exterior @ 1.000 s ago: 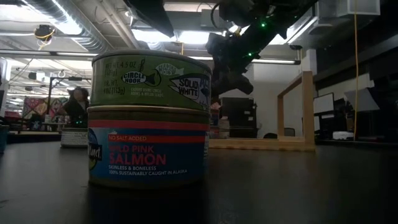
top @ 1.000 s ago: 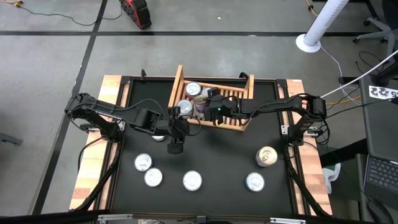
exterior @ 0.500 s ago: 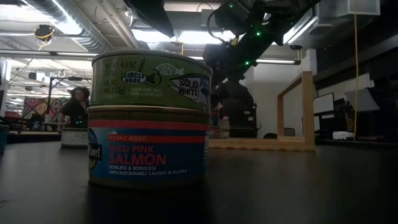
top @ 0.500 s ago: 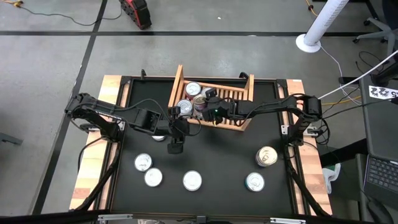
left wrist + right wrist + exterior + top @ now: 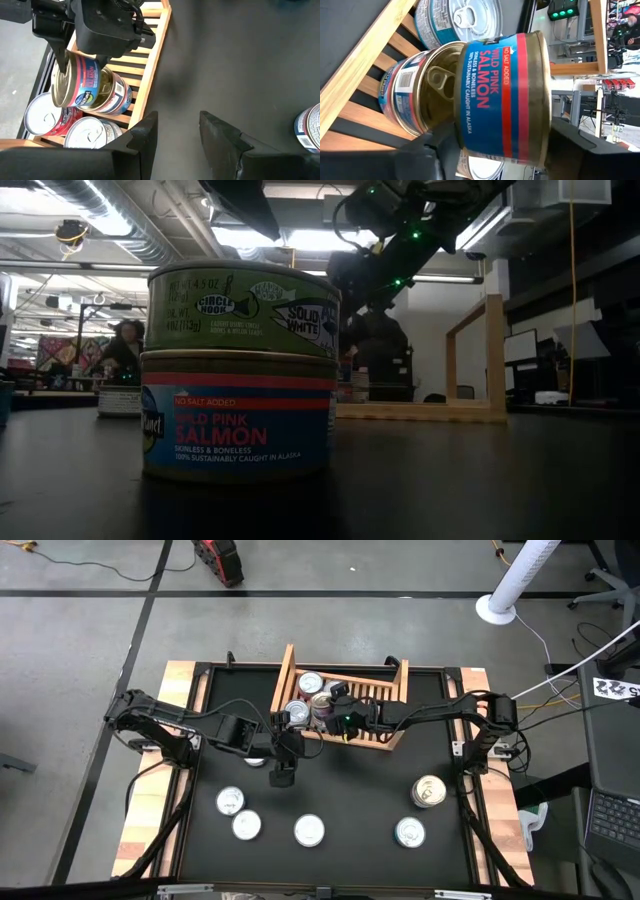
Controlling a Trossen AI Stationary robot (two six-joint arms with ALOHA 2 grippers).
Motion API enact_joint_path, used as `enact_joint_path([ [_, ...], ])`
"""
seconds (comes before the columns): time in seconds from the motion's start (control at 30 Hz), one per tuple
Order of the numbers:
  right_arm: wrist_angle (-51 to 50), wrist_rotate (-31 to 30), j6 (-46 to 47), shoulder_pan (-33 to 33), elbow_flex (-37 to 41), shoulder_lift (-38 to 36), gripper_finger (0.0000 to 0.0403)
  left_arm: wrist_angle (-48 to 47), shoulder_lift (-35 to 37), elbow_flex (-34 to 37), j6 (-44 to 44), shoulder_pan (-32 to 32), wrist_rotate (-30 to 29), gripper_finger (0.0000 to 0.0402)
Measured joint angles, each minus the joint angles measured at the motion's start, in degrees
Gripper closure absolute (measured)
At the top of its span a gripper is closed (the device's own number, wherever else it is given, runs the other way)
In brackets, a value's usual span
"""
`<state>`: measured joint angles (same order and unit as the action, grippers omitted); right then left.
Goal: Stack canned seafood by type on shelf
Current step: Stack the blue tuna can on top of the other blue tuna can on the shelf
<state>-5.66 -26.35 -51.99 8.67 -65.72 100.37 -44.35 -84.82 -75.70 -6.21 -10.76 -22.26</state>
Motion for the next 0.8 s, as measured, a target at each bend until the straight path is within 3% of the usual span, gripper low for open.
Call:
enact_joint_path([
  [0.33,-0.2,-0.2,0.0,0.0,0.1,0.2,0.0085,0.0,0.0,0.0,-0.1,0.0,0.0,0.0263],
  [0.8,-6.6,0.4,-0.8,0.0,-4.5,0.1,0.0077,0.0,0.0,0.0,-0.1,0.0,0.0,0.0263],
])
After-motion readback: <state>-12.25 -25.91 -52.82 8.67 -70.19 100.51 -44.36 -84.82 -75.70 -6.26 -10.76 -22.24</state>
